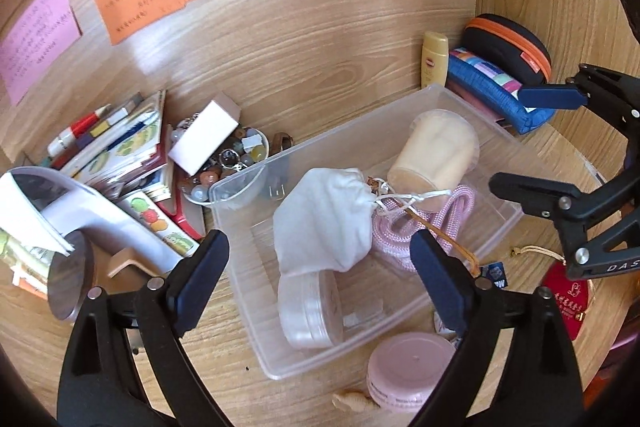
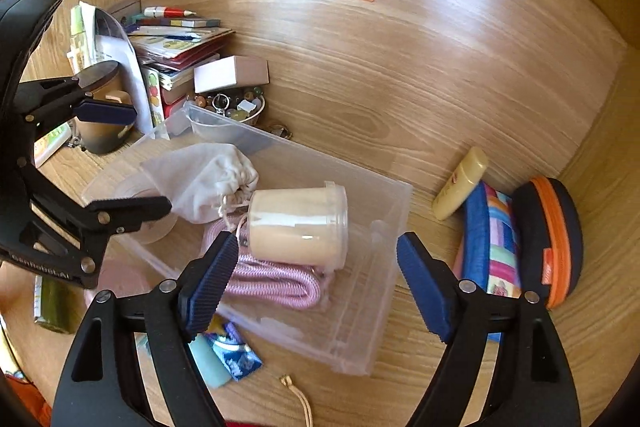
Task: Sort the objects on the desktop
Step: 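Withdraw both tools from the bin toward the remaining desk items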
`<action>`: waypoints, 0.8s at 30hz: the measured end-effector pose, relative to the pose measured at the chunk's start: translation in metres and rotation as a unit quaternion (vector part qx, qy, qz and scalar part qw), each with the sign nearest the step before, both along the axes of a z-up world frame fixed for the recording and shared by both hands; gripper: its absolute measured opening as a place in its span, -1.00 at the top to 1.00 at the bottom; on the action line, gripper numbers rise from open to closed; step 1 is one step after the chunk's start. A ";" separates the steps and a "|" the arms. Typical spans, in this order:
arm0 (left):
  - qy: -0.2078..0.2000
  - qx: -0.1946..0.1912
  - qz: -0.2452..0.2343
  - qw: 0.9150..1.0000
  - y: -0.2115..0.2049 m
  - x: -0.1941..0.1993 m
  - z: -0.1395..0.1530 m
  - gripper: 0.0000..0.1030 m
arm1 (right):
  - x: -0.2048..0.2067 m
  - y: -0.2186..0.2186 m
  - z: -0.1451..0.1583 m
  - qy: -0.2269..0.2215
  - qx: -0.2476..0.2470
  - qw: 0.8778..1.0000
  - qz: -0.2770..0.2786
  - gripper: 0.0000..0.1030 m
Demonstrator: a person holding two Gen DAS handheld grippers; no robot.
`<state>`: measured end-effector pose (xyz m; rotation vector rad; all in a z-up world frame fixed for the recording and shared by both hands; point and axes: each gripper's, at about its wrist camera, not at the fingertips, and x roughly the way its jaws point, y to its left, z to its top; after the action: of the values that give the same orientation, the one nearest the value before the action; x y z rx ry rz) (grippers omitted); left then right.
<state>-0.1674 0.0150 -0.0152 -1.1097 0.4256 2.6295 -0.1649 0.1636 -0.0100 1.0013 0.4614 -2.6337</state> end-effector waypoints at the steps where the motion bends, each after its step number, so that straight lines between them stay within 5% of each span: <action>1: 0.003 0.000 0.002 1.000 -0.001 0.004 0.002 -0.83 | 0.004 0.001 0.001 0.003 0.000 1.000 -0.001 -0.54; 24: 0.048 0.026 0.049 0.997 -0.039 0.099 0.018 -0.91 | 0.088 0.031 0.002 0.024 -0.025 0.999 -0.018 -0.64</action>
<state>-0.0683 -0.0242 0.0024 -1.0168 0.3281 2.7718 -0.0769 0.1943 -0.0083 0.9409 0.3893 -2.6924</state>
